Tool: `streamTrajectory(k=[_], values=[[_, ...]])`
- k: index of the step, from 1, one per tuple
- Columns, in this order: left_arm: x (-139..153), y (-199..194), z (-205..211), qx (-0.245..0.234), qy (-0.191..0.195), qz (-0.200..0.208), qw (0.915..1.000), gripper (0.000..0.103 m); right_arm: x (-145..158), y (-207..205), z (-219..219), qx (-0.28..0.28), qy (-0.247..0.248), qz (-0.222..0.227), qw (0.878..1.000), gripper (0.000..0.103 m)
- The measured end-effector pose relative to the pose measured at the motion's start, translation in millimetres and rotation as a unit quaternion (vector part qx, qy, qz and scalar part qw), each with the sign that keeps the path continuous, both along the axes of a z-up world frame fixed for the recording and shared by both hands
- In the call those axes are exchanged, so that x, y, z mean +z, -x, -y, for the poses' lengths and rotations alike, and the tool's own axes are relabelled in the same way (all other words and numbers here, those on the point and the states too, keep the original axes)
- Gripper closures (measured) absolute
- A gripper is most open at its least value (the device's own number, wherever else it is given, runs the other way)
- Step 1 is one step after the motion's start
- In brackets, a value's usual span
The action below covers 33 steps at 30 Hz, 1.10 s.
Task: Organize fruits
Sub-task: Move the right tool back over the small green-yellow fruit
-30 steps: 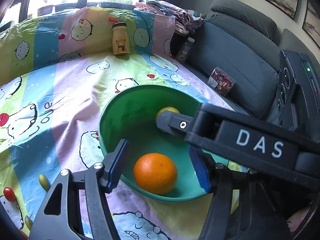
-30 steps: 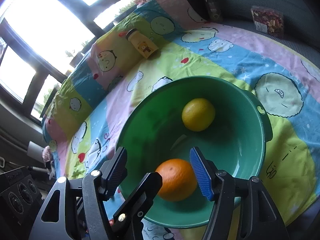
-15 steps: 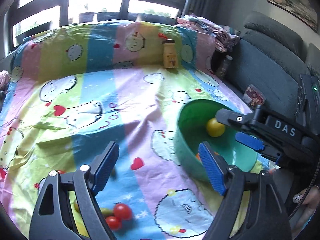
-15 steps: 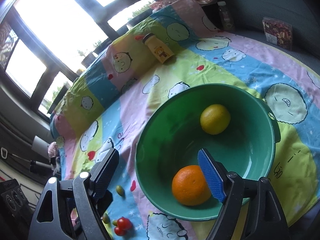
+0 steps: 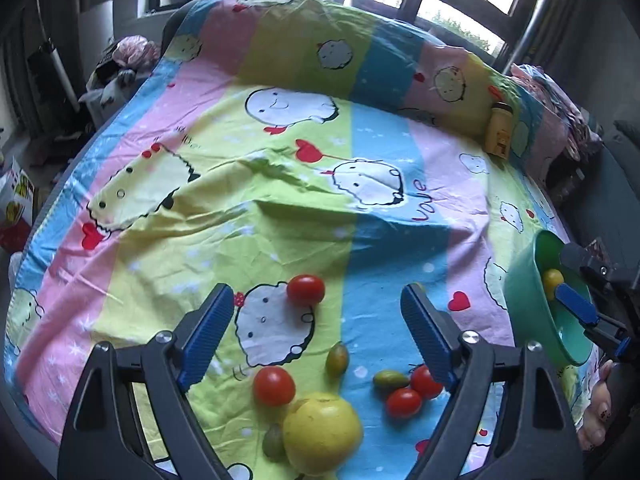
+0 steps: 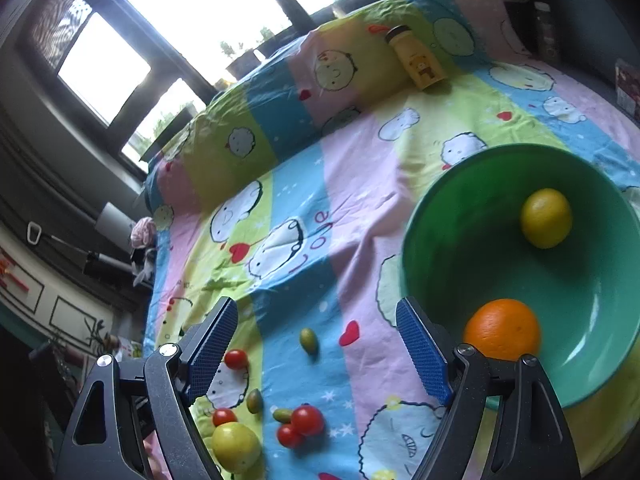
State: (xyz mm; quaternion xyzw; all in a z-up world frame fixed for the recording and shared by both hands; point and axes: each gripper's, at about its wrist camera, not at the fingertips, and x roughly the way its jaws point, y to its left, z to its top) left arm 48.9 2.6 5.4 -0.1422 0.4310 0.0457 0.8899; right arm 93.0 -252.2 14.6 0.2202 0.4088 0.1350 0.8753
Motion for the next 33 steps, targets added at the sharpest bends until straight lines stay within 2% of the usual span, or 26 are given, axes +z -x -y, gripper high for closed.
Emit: streamTrajectory(k=[5, 9, 12, 17, 19, 24, 28, 33], values=[[-20, -6, -11, -0.004, 0.037, -0.042, 0.9984, 0.021, -17, -12, -32, 0.041, 0.012, -0.031, 0.999, 0.021], [-29, -11, -4, -0.022, 0.04, -0.061, 0.9971, 0.025, -34, -22, -51, 0.06, 0.023, -0.055, 0.996, 0.021], [-37, -14, 3, -0.037, 0.027, -0.078, 0.9959, 0.033, -48, -31, -60, 0.06, 0.027, -0.076, 0.995, 0.021], [-50, -19, 13, -0.065, 0.032, -0.113, 0.9909, 0.05, -62, -40, -69, 0.073, 0.035, -0.094, 0.992, 0.036], [-54, -19, 15, -0.07, 0.032, -0.123, 0.9894, 0.053, -67, -43, -71, 0.074, 0.035, -0.103, 0.991, 0.051], [-60, -21, 21, -0.084, 0.043, -0.133, 0.9865, 0.056, -80, -51, -74, 0.074, 0.05, -0.124, 0.988, 0.067], [-64, -23, 25, -0.089, 0.047, -0.141, 0.9849, 0.059, -85, -56, -75, 0.078, 0.05, -0.132, 0.987, 0.072], [-69, -25, 26, -0.088, 0.043, -0.153, 0.9835, 0.06, -86, -56, -76, 0.077, 0.06, -0.131, 0.987, 0.072]])
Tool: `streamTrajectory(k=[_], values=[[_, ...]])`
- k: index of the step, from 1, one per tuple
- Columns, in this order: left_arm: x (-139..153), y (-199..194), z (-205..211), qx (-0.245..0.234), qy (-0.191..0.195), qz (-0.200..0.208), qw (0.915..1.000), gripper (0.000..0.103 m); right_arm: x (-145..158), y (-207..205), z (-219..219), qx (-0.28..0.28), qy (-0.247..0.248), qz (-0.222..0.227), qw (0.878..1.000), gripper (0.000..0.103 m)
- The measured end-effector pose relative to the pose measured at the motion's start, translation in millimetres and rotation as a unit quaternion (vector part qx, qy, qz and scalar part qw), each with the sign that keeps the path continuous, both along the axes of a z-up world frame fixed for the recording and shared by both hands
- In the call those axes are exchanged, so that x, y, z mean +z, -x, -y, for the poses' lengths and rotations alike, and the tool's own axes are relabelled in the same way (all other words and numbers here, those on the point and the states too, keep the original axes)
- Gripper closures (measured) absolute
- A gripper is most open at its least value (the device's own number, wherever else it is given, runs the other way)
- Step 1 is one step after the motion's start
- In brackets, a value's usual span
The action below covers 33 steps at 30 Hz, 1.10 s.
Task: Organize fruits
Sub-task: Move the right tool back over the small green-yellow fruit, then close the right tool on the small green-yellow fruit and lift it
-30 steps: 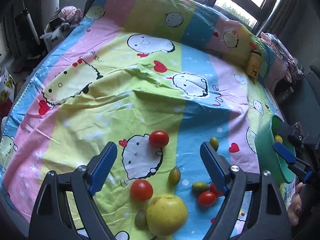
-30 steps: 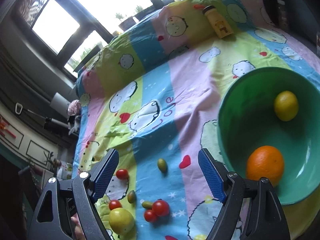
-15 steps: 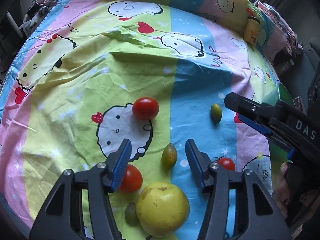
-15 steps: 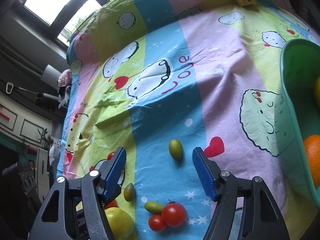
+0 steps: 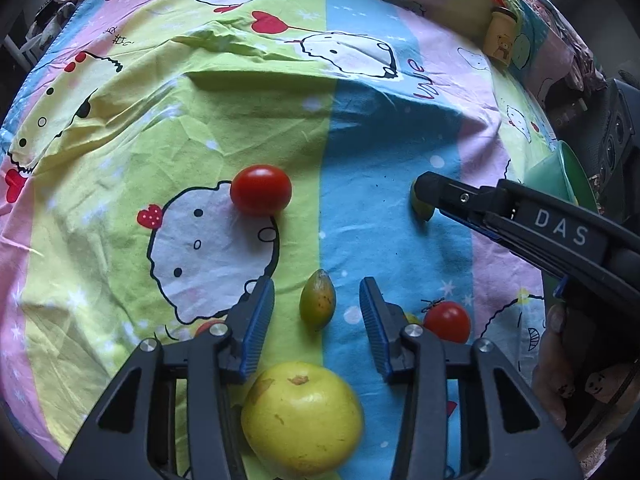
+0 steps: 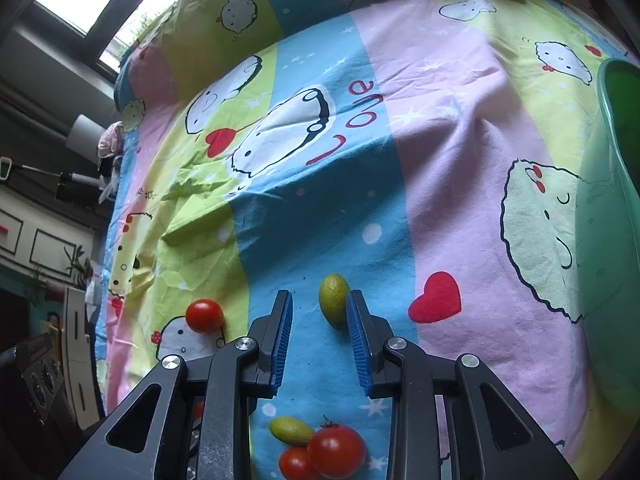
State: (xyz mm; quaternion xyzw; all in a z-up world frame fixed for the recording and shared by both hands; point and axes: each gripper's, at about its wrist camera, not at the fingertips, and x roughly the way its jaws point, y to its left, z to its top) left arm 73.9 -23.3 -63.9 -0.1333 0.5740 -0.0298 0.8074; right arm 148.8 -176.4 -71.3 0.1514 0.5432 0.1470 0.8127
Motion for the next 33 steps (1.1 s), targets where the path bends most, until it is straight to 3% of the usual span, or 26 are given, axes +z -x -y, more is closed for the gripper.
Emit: streamTrajectory(k=[14, 21, 28, 33], values=[[-2, -1, 6, -0.005, -0.005, 0.005, 1.0, 0.073, -6, -6, -10, 0.004, 0.037, -0.001, 0.999, 0.072], [-2, -3, 7, -0.006, -0.003, 0.008, 0.9999, 0.074, -6, -6, -11, 0.002, 0.046, 0.005, 0.999, 0.079], [-3, -4, 7, -0.001, -0.005, 0.01, 0.9999, 0.086, -7, -5, -11, 0.002, 0.051, 0.007, 0.999, 0.082], [-3, -4, 6, 0.0, -0.002, 0.01, 0.9999, 0.085, -7, -5, -10, 0.002, 0.049, 0.006, 0.999, 0.082]])
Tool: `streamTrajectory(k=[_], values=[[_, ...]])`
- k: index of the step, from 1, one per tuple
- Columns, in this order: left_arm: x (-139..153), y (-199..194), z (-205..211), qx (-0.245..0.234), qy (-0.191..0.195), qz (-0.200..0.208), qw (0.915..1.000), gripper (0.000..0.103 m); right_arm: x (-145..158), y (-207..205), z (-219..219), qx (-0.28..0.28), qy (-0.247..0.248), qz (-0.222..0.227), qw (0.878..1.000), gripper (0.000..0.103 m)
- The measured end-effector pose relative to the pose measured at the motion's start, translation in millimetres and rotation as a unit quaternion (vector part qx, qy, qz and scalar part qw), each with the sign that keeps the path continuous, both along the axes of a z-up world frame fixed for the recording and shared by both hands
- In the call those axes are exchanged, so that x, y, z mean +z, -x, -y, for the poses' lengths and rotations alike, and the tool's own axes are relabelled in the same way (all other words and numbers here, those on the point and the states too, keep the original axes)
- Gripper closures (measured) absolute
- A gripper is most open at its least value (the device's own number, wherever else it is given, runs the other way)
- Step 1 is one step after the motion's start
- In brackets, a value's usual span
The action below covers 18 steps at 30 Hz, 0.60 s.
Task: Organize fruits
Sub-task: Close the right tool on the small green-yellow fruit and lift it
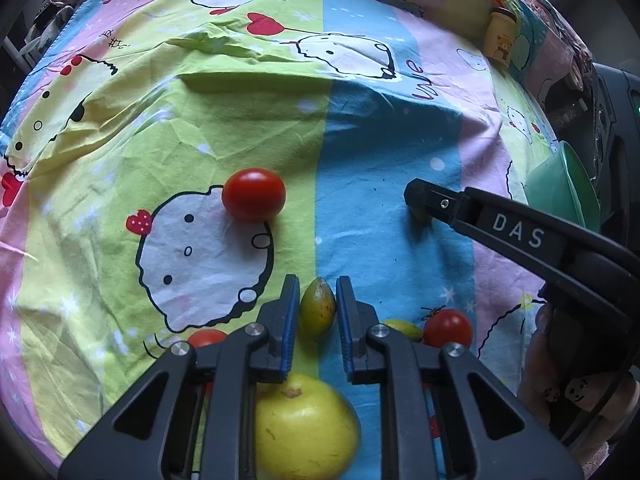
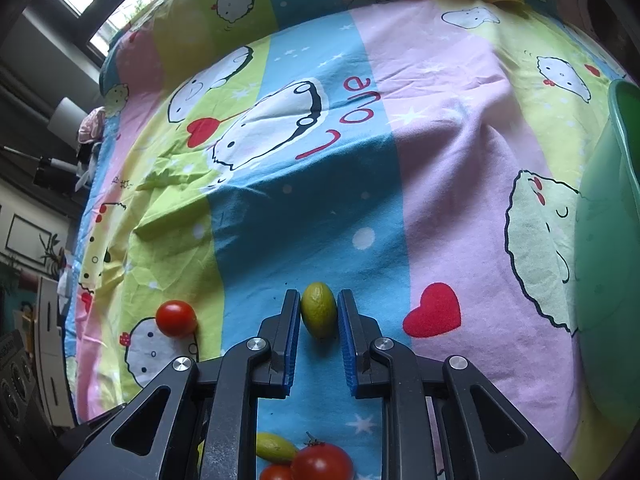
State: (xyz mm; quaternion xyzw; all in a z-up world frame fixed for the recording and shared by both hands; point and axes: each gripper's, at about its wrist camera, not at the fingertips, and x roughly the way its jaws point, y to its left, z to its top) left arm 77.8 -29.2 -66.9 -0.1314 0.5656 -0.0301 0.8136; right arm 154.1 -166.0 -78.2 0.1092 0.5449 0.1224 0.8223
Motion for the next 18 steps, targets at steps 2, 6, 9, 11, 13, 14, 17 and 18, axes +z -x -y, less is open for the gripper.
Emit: streamTrajectory(k=[2, 6, 9, 11, 13, 14, 17, 18], values=[[0, 1, 0, 0.0, 0.001, 0.0, 1.0, 0.085, 0, 0, 0, 0.0, -0.001, 0.0, 1.0, 0.082], [1, 2, 3, -0.004, 0.005, 0.003, 1.0, 0.085, 1, 0, 0, -0.001, -0.003, -0.001, 1.0, 0.082], [6, 4, 5, -0.006, 0.007, 0.012, 0.9999, 0.085, 3, 2, 1, -0.001, -0.004, 0.002, 1.0, 0.082], [9, 5, 5, -0.007, 0.012, 0.019, 0.9997, 0.085, 5, 3, 2, -0.001, -0.005, 0.005, 1.0, 0.082], [12, 7, 5, -0.006, 0.015, 0.026, 0.9995, 0.085, 6, 4, 3, -0.001, -0.007, 0.007, 1.0, 0.082], [15, 8, 5, -0.006, 0.017, 0.03, 0.9994, 0.085, 7, 5, 3, -0.001, -0.007, 0.009, 1.0, 0.082], [20, 10, 4, -0.005, 0.025, 0.041, 0.9988, 0.085, 10, 6, 4, -0.001, -0.009, 0.013, 1.0, 0.082], [21, 11, 4, -0.005, 0.026, 0.044, 0.9987, 0.085, 11, 7, 5, -0.002, -0.01, 0.014, 1.0, 0.082]])
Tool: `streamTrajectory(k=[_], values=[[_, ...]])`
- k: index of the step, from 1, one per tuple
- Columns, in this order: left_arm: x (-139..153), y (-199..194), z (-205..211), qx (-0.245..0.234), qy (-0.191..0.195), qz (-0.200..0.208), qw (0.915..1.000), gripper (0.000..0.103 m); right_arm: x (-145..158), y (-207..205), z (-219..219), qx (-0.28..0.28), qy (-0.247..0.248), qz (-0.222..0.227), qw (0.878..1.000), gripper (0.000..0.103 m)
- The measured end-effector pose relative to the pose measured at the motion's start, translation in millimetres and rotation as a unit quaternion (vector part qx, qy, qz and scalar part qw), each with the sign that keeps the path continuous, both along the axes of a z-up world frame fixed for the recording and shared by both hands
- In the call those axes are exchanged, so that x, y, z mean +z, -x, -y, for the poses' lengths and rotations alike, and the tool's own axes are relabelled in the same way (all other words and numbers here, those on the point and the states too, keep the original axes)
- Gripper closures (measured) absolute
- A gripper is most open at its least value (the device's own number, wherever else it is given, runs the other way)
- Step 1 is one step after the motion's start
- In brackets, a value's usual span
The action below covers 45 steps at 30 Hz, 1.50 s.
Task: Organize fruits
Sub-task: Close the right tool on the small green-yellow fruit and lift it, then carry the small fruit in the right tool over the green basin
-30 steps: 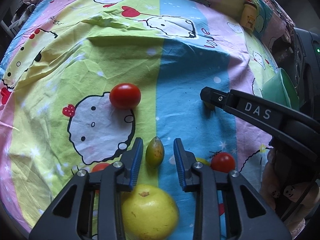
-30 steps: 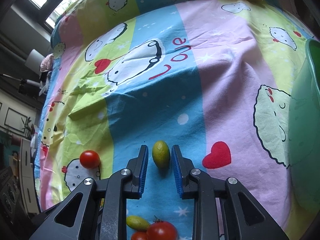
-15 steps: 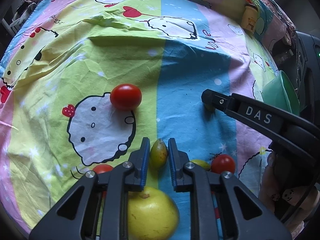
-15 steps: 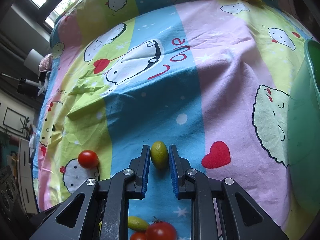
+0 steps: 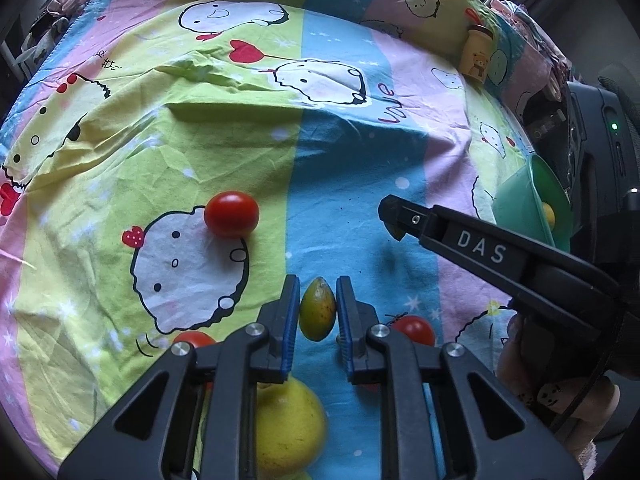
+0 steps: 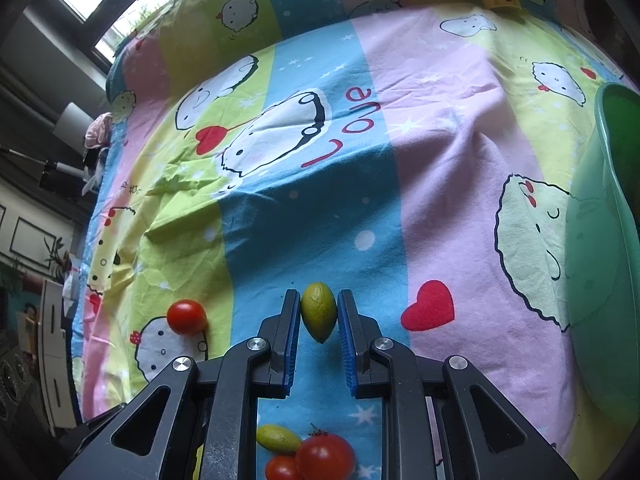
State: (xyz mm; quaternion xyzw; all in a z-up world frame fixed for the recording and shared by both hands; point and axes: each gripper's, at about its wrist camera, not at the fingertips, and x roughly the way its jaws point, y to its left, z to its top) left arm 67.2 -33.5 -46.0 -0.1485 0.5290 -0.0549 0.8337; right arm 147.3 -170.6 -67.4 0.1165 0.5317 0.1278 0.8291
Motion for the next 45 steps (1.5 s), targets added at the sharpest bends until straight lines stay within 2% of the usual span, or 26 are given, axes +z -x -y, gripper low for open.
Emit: streamTrajectory(k=[18, 45], values=[[23, 5, 3, 0.003, 0.017, 0.054, 0.9984, 0.085, 19, 14, 10, -0.006, -0.017, 0.029, 0.999, 0.082], [47, 8, 20, -0.006, 0.026, 0.113, 0.9932, 0.085, 45, 33, 32, -0.029, -0.043, 0.071, 0.996, 0.082]])
